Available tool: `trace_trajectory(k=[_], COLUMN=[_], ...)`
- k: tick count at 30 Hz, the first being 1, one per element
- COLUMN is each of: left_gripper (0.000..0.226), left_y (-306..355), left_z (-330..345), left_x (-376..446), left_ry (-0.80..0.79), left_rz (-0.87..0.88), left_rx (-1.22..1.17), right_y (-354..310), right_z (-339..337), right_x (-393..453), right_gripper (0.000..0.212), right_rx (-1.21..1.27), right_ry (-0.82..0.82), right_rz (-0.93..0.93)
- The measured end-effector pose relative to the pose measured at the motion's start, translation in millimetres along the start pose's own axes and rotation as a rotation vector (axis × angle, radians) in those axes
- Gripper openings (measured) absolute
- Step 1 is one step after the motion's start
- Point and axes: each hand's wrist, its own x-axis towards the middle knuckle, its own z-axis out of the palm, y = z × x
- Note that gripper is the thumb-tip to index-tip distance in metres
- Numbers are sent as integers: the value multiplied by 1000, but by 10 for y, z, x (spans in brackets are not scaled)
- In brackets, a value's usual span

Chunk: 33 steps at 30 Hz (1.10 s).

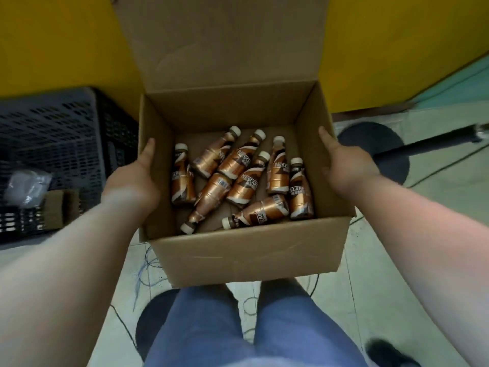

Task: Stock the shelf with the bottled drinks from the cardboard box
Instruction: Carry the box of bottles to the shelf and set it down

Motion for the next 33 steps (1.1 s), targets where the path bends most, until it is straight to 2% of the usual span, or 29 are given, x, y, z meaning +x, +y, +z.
trace_trajectory(k=[6,14,23,27,33], left_gripper=[93,91,93,90,89], left_y=[38,344,1329,1791,2223], left_z=[-702,-1163,-949,-675,-363], left_x=[-619,-1104,-1791,-2154,-2512], left_ry=[33,3,-24,-10,-18], left_rz=[185,421,719,836,1039], left_rx=[-37,58,207,294,453], right_y=[229,612,1584,2050,2386], right_z=[-519,-560,-211,-28,355], right_x=[-1047,-2109,-3162,-3581,-4109], right_gripper=[93,87,88,86,85], right_rx=[100,191,337,340,441], right_ry=[82,160,167,199,132], right_rz=[195,329,625,697,836])
